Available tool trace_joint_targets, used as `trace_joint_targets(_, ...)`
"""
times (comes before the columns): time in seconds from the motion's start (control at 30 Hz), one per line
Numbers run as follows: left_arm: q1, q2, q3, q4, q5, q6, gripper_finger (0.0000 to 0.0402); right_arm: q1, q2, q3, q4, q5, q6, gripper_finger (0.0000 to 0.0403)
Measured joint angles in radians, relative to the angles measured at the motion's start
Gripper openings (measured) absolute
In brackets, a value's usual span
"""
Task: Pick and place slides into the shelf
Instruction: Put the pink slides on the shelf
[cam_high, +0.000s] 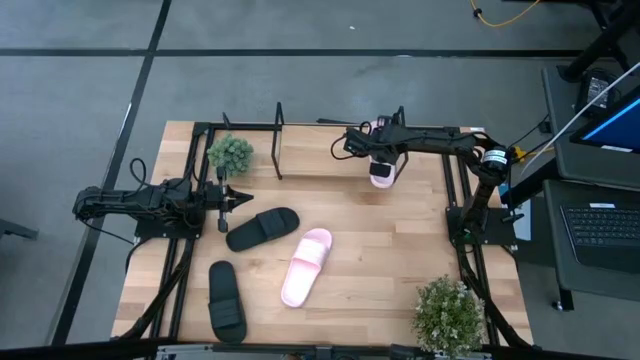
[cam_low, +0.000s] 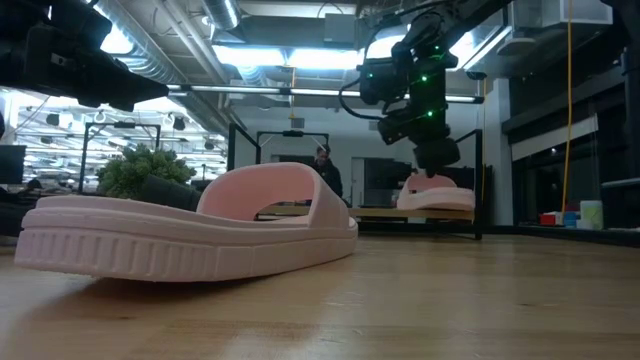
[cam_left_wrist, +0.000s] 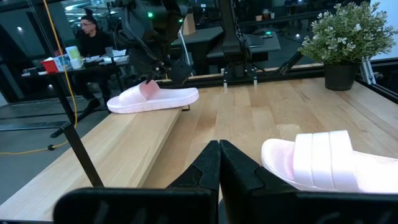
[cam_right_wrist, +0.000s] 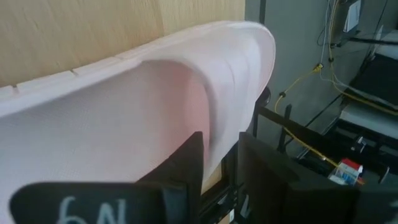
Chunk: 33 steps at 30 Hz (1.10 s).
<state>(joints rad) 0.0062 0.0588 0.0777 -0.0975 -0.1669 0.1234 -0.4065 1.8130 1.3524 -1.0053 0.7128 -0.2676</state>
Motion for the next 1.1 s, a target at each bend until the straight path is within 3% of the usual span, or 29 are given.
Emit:
trace_joint_targets(0.43, 0.000, 0.000, 0.000, 0.000, 0.000, 0.000, 0.0000, 0.058, 0.000, 0.160, -0.105, -0.046, 0.066, 0.0104)
trace_joint_targets(0.63, 0.000, 0.000, 0.000, 0.000, 0.000, 0.000, 0.0000, 0.124, 0.000, 0.289, -0.221, -0.055, 0.179, 0.0102)
trace_joint_targets(0.73, 0.000, 0.000, 0.000, 0.000, 0.000, 0.000, 0.0000, 0.163, -0.001, 0.352, -0.277, -0.057, 0.247, 0.0081)
trace_joint_targets(0.9, 0.000, 0.000, 0.000, -0.006, 0.000, 0.000, 0.0000, 0.239, -0.017, 0.377, -0.318, -0.062, 0.310, 0.0010)
trace_joint_targets(1.1, 0.000, 0.000, 0.000, -0.029, 0.000, 0.000, 0.0000, 0.363, -0.044, 0.326, -0.287, -0.064, 0.422, 0.0004)
